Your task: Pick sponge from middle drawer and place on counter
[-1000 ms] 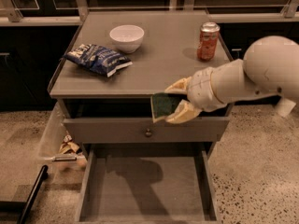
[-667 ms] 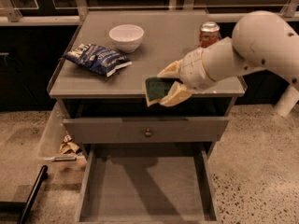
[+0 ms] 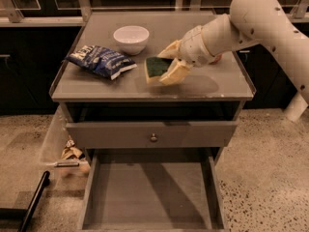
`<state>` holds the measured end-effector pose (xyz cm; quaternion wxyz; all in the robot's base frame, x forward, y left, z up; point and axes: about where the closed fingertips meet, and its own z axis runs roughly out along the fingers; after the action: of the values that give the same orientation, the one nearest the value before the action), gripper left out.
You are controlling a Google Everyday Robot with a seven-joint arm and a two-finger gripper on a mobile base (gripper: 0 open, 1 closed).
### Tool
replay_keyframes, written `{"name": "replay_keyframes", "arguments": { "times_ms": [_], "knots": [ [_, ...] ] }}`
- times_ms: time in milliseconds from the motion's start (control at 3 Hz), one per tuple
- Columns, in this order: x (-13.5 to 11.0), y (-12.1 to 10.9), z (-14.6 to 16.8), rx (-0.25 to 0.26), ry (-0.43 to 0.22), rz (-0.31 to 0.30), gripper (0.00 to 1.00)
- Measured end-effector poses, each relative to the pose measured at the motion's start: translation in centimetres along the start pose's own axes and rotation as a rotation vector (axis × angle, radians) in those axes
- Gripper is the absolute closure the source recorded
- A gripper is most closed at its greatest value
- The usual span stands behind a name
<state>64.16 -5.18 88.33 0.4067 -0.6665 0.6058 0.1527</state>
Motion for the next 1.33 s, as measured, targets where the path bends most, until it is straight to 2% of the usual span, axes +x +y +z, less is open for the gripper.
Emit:
{"name": "replay_keyframes", "arguments": {
  "times_ms": [333,667,1000,1333],
  "knots": [
    [1.0,-2.0,0.1,0.007,-0.023,0.067,1.0],
    [3.4,-4.6,-0.2,0.104,-0.034,0.241,1.0],
    [4.8,-5.7,-0.1,0.146,-0.031,0.323,1.0],
    [6.0,-6.3,0.7,0.163,-0.01,0.38,1.0]
  ]
}}
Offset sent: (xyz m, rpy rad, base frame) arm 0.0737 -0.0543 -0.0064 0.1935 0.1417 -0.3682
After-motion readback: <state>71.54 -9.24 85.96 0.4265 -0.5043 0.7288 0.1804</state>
